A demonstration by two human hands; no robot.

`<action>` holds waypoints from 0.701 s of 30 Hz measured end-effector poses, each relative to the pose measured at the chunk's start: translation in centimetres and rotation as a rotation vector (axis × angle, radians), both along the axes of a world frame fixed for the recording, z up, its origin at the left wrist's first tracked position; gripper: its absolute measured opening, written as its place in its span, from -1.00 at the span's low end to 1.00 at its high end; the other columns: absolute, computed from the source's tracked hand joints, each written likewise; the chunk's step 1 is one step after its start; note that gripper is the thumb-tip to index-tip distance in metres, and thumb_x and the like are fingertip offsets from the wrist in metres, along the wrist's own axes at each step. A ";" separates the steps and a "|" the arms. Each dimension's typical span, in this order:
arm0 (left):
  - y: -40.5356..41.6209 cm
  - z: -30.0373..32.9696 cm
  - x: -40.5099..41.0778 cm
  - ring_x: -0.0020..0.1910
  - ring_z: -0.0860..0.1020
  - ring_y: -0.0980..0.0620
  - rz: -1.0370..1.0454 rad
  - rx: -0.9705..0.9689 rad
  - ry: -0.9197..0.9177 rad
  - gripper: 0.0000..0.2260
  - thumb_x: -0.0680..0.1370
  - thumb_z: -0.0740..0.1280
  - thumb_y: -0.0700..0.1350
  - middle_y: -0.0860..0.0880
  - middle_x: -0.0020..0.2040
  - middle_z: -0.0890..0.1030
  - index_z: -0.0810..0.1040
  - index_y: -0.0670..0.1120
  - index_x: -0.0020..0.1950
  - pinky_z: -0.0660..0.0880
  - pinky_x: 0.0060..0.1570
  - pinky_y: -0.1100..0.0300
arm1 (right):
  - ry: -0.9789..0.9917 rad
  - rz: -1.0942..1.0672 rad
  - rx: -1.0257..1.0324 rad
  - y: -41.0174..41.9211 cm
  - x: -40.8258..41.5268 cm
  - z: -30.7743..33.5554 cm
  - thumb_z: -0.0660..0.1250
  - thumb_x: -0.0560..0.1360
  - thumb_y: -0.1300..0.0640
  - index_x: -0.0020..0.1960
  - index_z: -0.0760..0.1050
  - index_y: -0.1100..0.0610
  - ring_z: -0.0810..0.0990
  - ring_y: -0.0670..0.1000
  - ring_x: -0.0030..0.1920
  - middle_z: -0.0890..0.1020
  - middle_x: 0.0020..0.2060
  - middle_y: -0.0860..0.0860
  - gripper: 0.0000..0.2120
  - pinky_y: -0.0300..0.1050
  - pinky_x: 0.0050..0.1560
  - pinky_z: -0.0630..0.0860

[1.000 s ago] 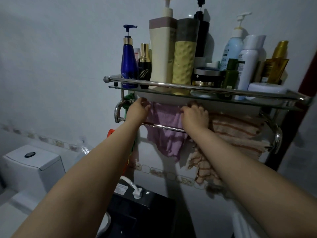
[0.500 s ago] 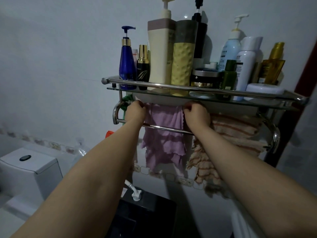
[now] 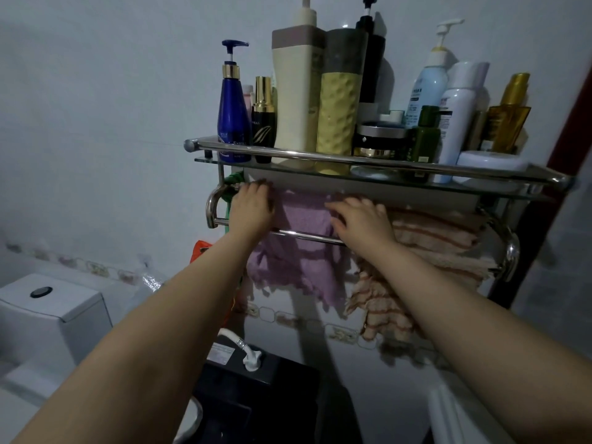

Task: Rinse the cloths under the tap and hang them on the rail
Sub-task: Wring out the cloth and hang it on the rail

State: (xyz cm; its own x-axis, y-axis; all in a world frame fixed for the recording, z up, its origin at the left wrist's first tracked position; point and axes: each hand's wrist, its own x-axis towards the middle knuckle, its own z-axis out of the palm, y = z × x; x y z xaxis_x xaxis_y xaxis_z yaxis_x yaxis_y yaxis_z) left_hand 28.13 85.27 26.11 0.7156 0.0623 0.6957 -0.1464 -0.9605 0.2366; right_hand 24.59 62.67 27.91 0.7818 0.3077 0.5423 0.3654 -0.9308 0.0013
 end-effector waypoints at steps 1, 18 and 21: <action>-0.2 0.0 0.3 0.32 0.38 -0.20 0.004 0.031 0.062 -0.62 0.61 0.15 -0.01 -0.19 0.36 0.44 0.40 -0.14 0.38 0.32 0.27 -0.07 | 0.039 -0.009 -0.014 0.2 0.4 0.3 0.16 0.58 -0.04 0.37 0.39 -0.10 0.37 0.13 0.31 0.49 0.28 0.00 -0.64 0.01 0.18 0.30; -2.8 0.5 -0.7 0.46 0.24 -0.19 0.000 0.202 0.073 -0.52 0.57 0.21 -0.10 -0.18 0.48 0.30 0.26 -0.08 0.50 0.13 0.44 -0.05 | -0.111 -0.124 -0.061 -3.6 -1.3 0.5 0.04 0.61 -0.14 0.32 0.42 0.04 0.45 0.19 0.20 0.53 0.19 0.13 -0.59 0.08 0.16 0.30; -6.5 0.9 -2.0 0.40 0.33 -0.16 -0.168 0.240 0.070 -0.54 0.55 0.20 -0.09 -0.15 0.44 0.37 0.33 -0.11 0.46 0.22 0.37 -0.03 | 0.123 -0.181 -0.056 -4.4 -1.1 0.7 -0.08 0.60 -0.22 0.39 0.33 -0.02 0.31 0.15 0.38 0.35 0.42 0.08 -0.50 0.12 0.34 0.16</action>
